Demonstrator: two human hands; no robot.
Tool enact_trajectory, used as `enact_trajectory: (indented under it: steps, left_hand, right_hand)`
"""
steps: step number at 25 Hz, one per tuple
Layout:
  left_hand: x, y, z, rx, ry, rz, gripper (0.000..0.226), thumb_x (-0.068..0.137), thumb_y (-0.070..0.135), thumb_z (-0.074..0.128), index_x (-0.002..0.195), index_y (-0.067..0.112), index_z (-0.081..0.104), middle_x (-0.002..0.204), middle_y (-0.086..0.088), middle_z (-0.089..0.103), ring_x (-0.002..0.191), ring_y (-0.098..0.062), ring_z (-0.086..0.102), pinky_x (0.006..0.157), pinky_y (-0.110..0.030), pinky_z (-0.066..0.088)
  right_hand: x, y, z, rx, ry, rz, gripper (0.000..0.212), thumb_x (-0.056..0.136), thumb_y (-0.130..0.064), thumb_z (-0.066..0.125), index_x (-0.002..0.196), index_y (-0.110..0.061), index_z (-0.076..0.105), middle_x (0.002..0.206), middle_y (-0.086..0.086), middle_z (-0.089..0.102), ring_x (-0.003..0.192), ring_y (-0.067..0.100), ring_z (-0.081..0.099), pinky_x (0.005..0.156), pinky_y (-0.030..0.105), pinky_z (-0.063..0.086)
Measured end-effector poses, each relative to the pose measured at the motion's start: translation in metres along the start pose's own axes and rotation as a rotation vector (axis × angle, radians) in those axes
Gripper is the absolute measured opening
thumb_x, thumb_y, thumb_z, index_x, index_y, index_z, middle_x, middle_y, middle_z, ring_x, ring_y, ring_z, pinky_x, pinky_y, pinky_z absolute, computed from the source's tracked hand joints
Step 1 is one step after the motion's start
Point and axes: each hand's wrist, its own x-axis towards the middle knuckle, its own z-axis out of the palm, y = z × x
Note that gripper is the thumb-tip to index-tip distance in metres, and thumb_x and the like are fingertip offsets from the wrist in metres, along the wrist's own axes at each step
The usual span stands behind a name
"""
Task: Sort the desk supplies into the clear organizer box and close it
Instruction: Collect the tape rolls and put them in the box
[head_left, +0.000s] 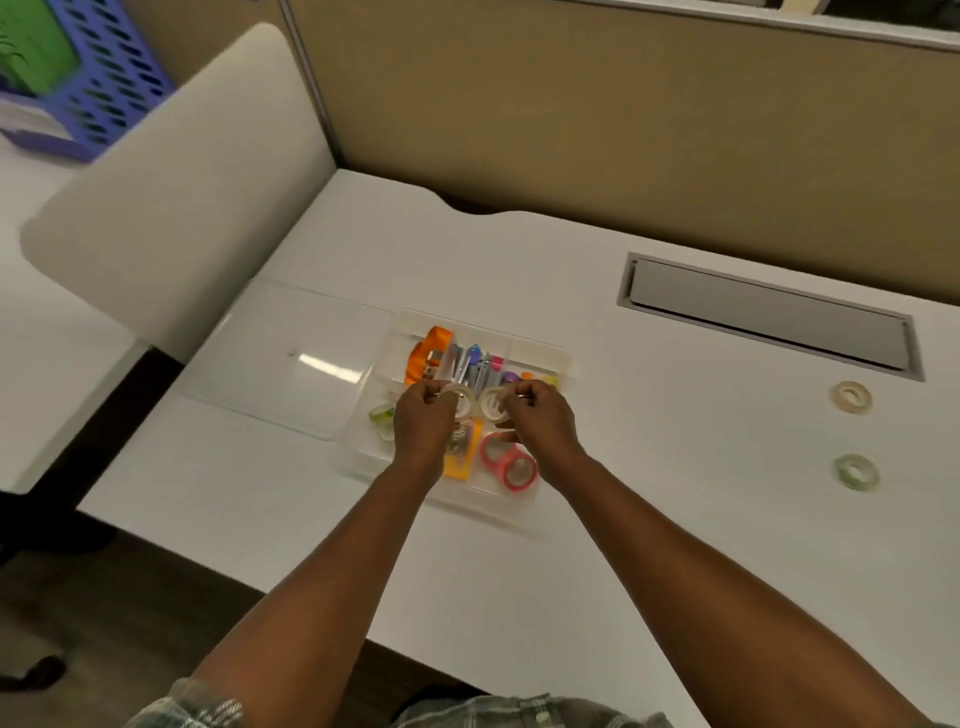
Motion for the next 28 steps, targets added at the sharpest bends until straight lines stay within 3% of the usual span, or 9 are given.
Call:
enact_trajectory:
  steps: [4, 7, 9, 13, 21, 28]
  left_hand:
    - [0.022, -0.008, -0.050, 0.078, 0.132, 0.008, 0.018, 0.087, 0.016, 0.061, 0.103, 0.012, 0.067, 0.099, -0.005, 0.069, 0.093, -0.025, 0.066, 0.086, -0.047, 0.058]
    - [0.034, -0.013, -0.072, 0.165, 0.222, -0.017, 0.018, 0.087, 0.016, 0.063, 0.105, 0.013, 0.065, 0.102, -0.006, 0.067, 0.094, -0.027, 0.066, 0.086, -0.046, 0.058]
    - [0.038, -0.016, -0.079, 0.202, 0.251, -0.056, 0.022, 0.086, 0.015, 0.063, 0.107, 0.012, 0.065, 0.105, -0.009, 0.068, 0.094, -0.030, 0.067, 0.086, -0.045, 0.057]
    - [0.041, -0.022, -0.084, 0.218, 0.237, -0.074, 0.020, 0.087, 0.014, 0.065, 0.107, 0.011, 0.065, 0.108, -0.010, 0.067, 0.095, -0.031, 0.067, 0.085, -0.046, 0.058]
    - [0.038, -0.018, -0.072, 0.245, 0.208, 0.043, 0.003, 0.092, 0.022, 0.061, 0.090, 0.019, 0.062, 0.088, 0.004, 0.061, 0.087, -0.018, 0.059, 0.083, -0.037, 0.055]
    - [0.019, -0.006, -0.028, 0.254, 0.109, 0.160, 0.012, 0.092, 0.026, 0.059, 0.091, 0.016, 0.067, 0.082, 0.002, 0.065, 0.077, -0.015, 0.060, 0.067, -0.028, 0.048]
  right_hand:
    - [-0.002, -0.009, 0.058, -0.059, -0.099, 0.013, 0.013, 0.091, -0.021, 0.066, 0.100, -0.012, 0.068, 0.093, 0.011, 0.073, 0.076, 0.029, 0.075, 0.063, 0.040, 0.063]
    - [-0.004, -0.012, 0.087, -0.125, -0.166, 0.007, 0.013, 0.092, -0.019, 0.065, 0.102, -0.013, 0.068, 0.096, 0.009, 0.072, 0.076, 0.024, 0.073, 0.052, 0.026, 0.057]
    - [-0.005, -0.012, 0.102, -0.168, -0.202, -0.009, 0.016, 0.092, -0.016, 0.064, 0.106, -0.010, 0.069, 0.098, 0.009, 0.071, 0.080, 0.026, 0.073, 0.063, 0.034, 0.063]
    - [-0.008, -0.013, 0.118, -0.264, -0.241, -0.037, 0.025, 0.092, -0.015, 0.065, 0.116, -0.009, 0.067, 0.104, 0.010, 0.071, 0.085, 0.026, 0.073, 0.076, 0.042, 0.064]
    - [-0.008, -0.017, 0.100, -0.301, -0.164, -0.105, 0.019, 0.094, -0.019, 0.061, 0.109, -0.011, 0.069, 0.104, 0.006, 0.072, 0.098, 0.025, 0.068, 0.090, 0.050, 0.057]
    - [-0.017, -0.018, 0.055, -0.302, -0.087, -0.138, 0.021, 0.096, -0.024, 0.057, 0.107, -0.012, 0.070, 0.101, 0.005, 0.073, 0.096, 0.023, 0.069, 0.089, 0.051, 0.057]
